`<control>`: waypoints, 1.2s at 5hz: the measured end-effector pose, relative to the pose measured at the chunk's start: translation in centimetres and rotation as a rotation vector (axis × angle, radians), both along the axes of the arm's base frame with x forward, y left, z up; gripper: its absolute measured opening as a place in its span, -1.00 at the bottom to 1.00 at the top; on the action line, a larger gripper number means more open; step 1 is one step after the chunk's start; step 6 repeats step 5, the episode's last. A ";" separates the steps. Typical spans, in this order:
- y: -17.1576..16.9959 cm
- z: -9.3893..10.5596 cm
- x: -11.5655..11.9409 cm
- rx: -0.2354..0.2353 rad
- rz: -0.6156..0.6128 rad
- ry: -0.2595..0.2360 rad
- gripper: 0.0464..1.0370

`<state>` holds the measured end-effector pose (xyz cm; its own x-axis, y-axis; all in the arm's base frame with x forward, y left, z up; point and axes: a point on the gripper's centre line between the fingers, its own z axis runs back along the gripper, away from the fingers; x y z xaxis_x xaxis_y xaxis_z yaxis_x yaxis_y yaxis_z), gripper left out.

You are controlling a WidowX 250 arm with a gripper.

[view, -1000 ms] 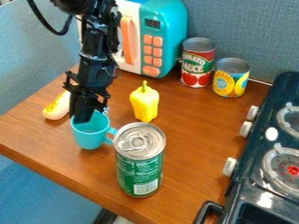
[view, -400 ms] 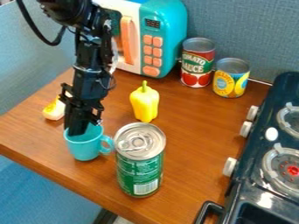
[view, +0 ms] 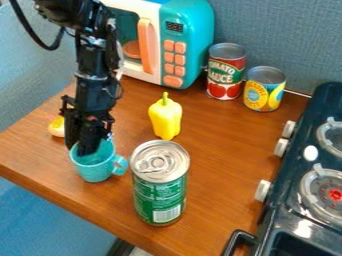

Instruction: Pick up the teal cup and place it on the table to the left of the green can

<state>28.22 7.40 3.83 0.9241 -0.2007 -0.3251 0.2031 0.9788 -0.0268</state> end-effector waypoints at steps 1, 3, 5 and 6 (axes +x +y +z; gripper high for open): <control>0.2 3.2 0.8 0.003 0.016 -0.112 0.67; 1.8 6.5 1.3 0.053 0.068 -0.186 0.94; 5.8 7.7 4.3 0.183 0.118 -0.280 0.93; 5.8 7.7 4.3 0.183 0.118 -0.280 0.93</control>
